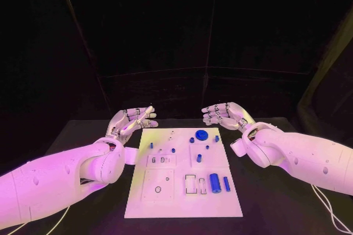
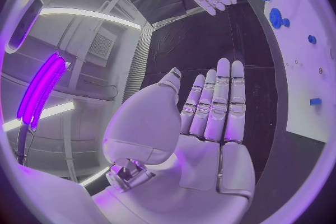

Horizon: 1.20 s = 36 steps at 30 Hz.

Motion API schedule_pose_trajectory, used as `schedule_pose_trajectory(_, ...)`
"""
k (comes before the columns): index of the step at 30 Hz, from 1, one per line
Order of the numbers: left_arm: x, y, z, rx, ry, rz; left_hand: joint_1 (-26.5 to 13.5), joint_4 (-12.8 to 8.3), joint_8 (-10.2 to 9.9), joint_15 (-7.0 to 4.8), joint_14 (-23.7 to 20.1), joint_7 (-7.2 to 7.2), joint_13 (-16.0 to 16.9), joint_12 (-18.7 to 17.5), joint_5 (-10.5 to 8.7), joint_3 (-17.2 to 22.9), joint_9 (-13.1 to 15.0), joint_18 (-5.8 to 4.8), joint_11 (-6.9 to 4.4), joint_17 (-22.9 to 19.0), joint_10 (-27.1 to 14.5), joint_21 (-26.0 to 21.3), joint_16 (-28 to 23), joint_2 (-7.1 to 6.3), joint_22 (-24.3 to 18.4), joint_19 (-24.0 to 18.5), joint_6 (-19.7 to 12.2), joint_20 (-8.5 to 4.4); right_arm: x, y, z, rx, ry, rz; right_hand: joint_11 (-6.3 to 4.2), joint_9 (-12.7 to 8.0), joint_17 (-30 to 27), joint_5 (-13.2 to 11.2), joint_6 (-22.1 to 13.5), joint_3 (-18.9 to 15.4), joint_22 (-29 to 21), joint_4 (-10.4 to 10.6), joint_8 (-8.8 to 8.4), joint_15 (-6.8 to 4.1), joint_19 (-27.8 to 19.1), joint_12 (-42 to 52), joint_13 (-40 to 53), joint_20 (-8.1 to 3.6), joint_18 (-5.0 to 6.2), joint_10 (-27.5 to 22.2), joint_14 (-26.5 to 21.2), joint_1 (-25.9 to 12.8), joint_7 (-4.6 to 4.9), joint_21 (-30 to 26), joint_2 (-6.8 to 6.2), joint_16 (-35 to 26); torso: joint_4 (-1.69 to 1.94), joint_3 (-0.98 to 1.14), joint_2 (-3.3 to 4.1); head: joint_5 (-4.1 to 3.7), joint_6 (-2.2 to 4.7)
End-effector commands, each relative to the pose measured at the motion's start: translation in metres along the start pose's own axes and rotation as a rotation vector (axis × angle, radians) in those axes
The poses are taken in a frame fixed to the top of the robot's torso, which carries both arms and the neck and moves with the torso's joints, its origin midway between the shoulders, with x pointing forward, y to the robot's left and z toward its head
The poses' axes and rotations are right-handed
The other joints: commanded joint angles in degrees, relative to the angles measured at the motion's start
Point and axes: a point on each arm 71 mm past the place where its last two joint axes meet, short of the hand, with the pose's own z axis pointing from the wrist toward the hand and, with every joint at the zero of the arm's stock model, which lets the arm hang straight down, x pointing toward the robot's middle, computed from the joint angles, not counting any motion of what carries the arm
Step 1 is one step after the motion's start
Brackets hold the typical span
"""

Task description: Assemble the parts on the task board

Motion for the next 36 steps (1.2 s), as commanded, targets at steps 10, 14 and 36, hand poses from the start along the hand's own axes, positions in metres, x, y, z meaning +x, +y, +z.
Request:
schedule_pose_trajectory(10, 0.020, -0.015, -0.016, 0.019, 0.164, -0.064, 0.84, -0.78, -0.38, -0.45, 1.58, -0.19, -0.04, -1.05, -0.09, 0.21, -0.20, 0.59, -0.42, 1.81, 1.67, 0.31, -0.15, 0.07, -0.20, 1.66, 1.22, -0.63, -0.012, 0.023, 0.027, -0.051, 0.166, -0.574, -4.43, -0.56, 4.15, -0.94, 13.04, 3.13, 8.15, -0.03, -1.66, -6.74, 15.06, -4.00, 0.00, -7.49, 1.06, 15.06, 26.17, 0.47, -0.70, 16.90, -3.45, 5.31, 1.17, -0.45, 4.75, -2.12, 1.70)
schedule_pose_trajectory(14, 0.026, -0.017, -0.018, 0.016, 0.188, -0.077, 0.62, -0.70, -0.82, -0.24, 1.11, 0.08, -0.16, -1.72, -0.10, 0.22, -0.26, 0.55, -0.16, 2.12, 1.16, 0.19, -0.75, 0.19, -0.35, 1.67, 0.98, -0.52, -0.010, 0.026, 0.034, -0.032, 0.187, -0.709, -4.56, -0.47, 5.90, -1.60, 13.30, 2.81, 9.37, 0.18, -2.41, -7.16, 16.46, -4.69, 0.20, -7.82, 1.48, 15.02, 29.49, -0.12, -0.93, 19.21, -3.90, 7.43, 1.32, -0.58, 5.69, -2.40, 1.96)
schedule_pose_trajectory(36, 0.039, -0.017, -0.018, 0.003, 0.238, -0.106, 0.39, -0.67, -1.44, -0.01, 0.87, 0.35, -0.28, -2.57, -0.10, 0.14, -0.30, 0.52, 0.15, 2.67, 0.11, 0.07, -1.24, 0.22, -0.53, 1.63, 0.50, -0.36, 0.013, 0.037, 0.048, -0.017, 0.287, -0.967, -4.37, -0.44, 32.57, -2.49, 12.37, 5.07, 27.40, 0.96, -5.24, -7.02, 18.90, -4.89, 0.22, -7.69, 0.33, 11.38, 29.21, -0.58, -1.26, 40.86, -5.35, 41.64, 2.42, -0.94, 9.16, -3.10, 3.22)
